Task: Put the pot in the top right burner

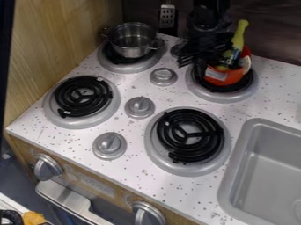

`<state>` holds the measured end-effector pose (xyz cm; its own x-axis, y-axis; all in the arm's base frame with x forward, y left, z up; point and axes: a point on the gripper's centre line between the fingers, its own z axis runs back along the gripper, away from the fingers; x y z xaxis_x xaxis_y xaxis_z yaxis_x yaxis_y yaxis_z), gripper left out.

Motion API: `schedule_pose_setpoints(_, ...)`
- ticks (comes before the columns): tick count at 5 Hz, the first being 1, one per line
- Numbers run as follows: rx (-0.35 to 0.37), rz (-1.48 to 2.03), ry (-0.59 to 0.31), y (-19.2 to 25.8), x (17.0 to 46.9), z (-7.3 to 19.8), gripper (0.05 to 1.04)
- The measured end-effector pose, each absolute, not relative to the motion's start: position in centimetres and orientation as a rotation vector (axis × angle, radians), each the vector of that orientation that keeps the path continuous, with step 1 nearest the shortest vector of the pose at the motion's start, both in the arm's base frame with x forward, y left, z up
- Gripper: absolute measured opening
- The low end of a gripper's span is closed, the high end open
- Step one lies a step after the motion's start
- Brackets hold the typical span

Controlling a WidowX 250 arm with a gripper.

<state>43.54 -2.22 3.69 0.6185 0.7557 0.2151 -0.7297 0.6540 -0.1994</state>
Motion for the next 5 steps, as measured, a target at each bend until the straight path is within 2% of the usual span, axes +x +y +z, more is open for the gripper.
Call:
schedule_pose_setpoints(1,-0.097,0.845,-0.279,-2.3,43.3,3.4,0.277)
schedule_pose_setpoints(2,-0.072,0.854,-0.235,-2.2,42.5,3.2,0.554)
schedule_pose_setpoints(3,-0.054,0.875,-0.227,-1.9,42.0,4.4,0.828)
schedule_pose_setpoints(4,-0.028,0.886,-0.217,-1.6,41.7,5.9,1.0)
schedule_pose_setpoints(5,-0.036,0.902,-0.189,-1.9,41.4,5.8,1.0)
